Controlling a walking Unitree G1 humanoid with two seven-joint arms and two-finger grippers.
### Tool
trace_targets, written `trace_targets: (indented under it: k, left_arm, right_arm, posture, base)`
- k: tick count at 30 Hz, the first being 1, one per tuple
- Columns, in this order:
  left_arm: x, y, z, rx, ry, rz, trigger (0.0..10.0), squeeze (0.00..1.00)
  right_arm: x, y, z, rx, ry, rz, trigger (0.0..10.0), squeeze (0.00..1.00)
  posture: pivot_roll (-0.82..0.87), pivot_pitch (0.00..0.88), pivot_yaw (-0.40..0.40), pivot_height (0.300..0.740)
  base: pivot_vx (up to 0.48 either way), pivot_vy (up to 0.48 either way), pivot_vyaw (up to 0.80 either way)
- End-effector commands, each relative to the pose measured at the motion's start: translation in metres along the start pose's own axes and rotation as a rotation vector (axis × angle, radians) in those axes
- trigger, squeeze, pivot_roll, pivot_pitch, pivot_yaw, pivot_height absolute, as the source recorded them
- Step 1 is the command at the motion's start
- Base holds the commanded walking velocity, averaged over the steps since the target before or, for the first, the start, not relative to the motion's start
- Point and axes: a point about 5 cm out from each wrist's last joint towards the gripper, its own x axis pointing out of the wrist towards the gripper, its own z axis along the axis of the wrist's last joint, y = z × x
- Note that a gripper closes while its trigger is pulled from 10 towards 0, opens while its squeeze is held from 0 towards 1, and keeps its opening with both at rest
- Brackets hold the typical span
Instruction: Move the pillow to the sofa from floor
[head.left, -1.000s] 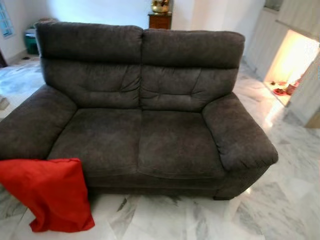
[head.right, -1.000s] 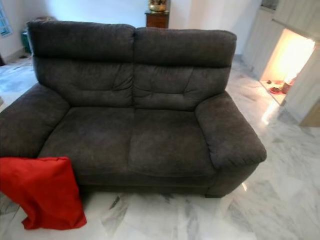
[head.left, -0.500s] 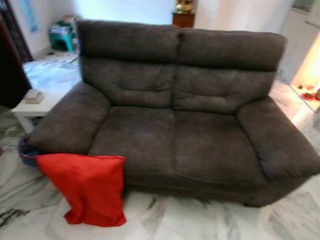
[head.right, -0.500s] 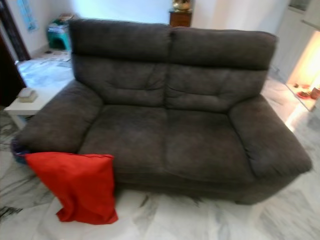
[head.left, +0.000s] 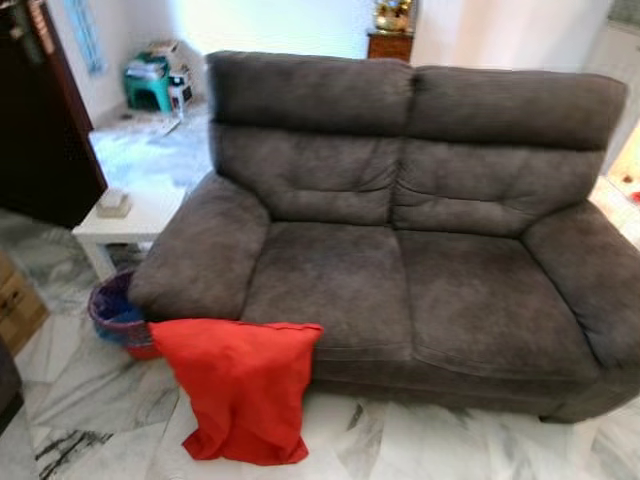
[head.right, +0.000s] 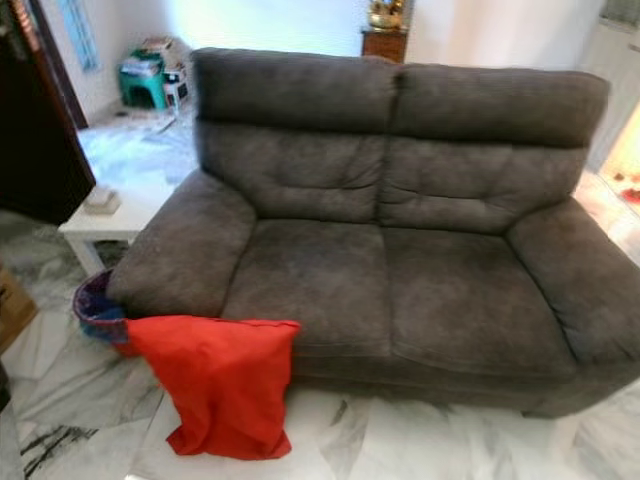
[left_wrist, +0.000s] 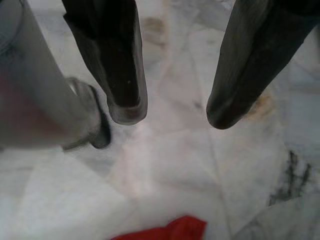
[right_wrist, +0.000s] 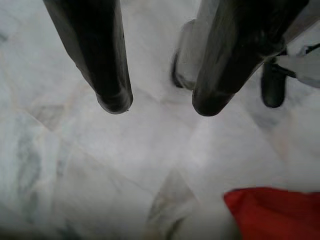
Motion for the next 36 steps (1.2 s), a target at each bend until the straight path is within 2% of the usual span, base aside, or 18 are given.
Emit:
trace_targets:
  k: [1,26,28,36]
  left_arm:
    - [0.0067,0.0041,0.0176,-0.168,0.06,-0.038,10.0,0.0]
    - [0.0067,0.0053,0.0183,-0.169,0.053,-0.037,10.0,0.0]
    - [0.0068,0.0055,0.0188,-0.168,0.052,-0.036,10.0,0.0]
    - [0.0068,0.0056,0.019,-0.168,0.051,-0.036,10.0,0.0]
  right_arm:
    - [0.0002,-0.0199,0.0041,0.584,-0.017,-0.068,10.0,0.0]
    - [0.0003,-0.0192,0.0052,0.591,-0.03,-0.074,10.0,0.0]
    - [0.0005,-0.0192,0.0056,0.561,-0.02,-0.068,10.0,0.0]
    - [0.0005,-0.0194,0.0058,0.557,-0.02,-0.071,10.0,0.0]
  posture:
    - [-0.05,0.0,0.037,0.74]
    - [-0.05,0.0,0.042,0.74]
    - [-0.05,0.0,0.041,0.74]
    - [-0.05,0.0,0.041,0.74]
  base:
    - [0.0,0.39,0.0]
    - [0.0,0.016,0.0]
    - [0.0,0.0,0.0]
    - [0.0,0.0,0.0]
